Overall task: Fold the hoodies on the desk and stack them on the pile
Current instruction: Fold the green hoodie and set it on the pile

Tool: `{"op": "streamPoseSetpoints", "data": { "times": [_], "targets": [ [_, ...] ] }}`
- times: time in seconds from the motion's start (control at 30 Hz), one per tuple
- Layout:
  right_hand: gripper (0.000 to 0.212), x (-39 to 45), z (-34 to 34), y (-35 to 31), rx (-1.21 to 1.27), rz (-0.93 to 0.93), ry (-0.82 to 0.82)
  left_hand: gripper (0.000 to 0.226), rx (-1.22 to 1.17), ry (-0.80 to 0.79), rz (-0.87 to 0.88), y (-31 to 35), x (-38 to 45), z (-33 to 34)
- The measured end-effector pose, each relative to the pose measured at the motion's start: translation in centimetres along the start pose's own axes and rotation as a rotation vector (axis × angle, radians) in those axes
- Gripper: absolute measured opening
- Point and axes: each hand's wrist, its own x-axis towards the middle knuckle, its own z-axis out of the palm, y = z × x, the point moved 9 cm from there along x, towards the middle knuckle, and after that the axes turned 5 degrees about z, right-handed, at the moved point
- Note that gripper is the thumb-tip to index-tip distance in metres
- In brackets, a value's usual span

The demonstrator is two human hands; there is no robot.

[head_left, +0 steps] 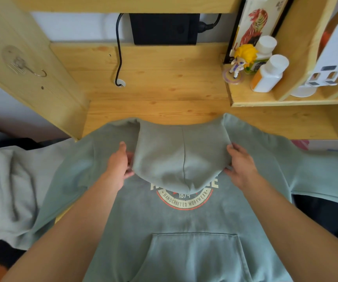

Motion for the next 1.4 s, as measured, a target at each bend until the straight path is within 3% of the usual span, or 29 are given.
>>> {"op": "streamPoseSetpoints", "data": {
  "times": [0.07,0.17,0.27,0.37,0.5,0.6,0.67,0.77,0.83,0.87,0.93,1.03,1.1,1.2,1.27,1.4],
  "targets": [
    [0.019,0.1,-0.8,-1.3,-0.143,-0.107,0.125,0.027,0.229,0.139,0.278,3.4,0.8,-0.9],
    [0.027,0.0,-1.3,-4.0,-0.495,-0.315,0.285,0.017,0.636,-0.011,0.588,6.1,0.1,2.5],
    [0.029,0.2,1.1,-4.2,-0.877,-0.491,0.189,0.019,1.033,-0.104,0.705,4.3,-0.4,5.8],
    [0.022,0.2,2.5,-3.1,-1.153,-0.579,0.146,0.021,1.189,-0.001,0.803,2.8,-0.8,6.8],
    [0.019,0.9,2.3,-3.7,-1.218,-0.52,0.184,0.015,1.045,0.171,0.712,2.3,-0.6,5.3],
    [0.025,1.8,1.6,-4.2,-1.152,-0.398,0.192,0.012,1.01,0.122,0.669,2.5,0.4,5.1],
    [0.026,2.5,0.2,-4.2,-0.945,-0.306,0.233,0.018,0.546,0.142,0.563,3.3,1.2,3.1],
    [0.027,3.9,-1.6,-3.4,-0.332,-0.15,0.198,0.032,-0.42,0.152,0.333,3.3,2.0,-0.5],
    [0.034,4.3,-1.5,-3.1,-0.186,-0.101,0.094,0.032,-0.737,0.064,0.2,3.0,1.7,-0.6],
    [0.035,4.0,-1.1,-3.0,-0.174,-0.082,0.043,0.027,-0.717,0.063,0.138,2.3,1.8,-0.7],
    [0.031,3.9,-0.7,-2.5,-0.174,-0.048,-0.021,0.023,-0.43,0.078,0.032,0.7,2.3,-0.6],
    [0.016,3.7,-0.7,-2.2,-0.14,-0.018,0.009,0.046,-0.205,0.014,-0.017,0.3,2.4,0.7],
    [0.019,3.4,-0.2,-2.2,-0.12,-0.006,0.001,0.044,-0.157,-0.029,0.033,1.3,1.9,1.9],
    [0.022,2.6,0.5,-2.3,-0.127,-0.015,-0.035,0.015,0.053,-0.029,0.186,3.1,1.8,2.8],
    [0.012,2.3,0.6,-2.4,-0.133,-0.043,-0.04,0.012,-0.098,-0.021,0.191,3.5,2.1,2.6],
    [0.018,2.1,1.4,-3.2,0.116,-0.091,-0.177,0.027,-0.727,-0.204,0.173,4.8,2.0,3.4]
  ]
}}
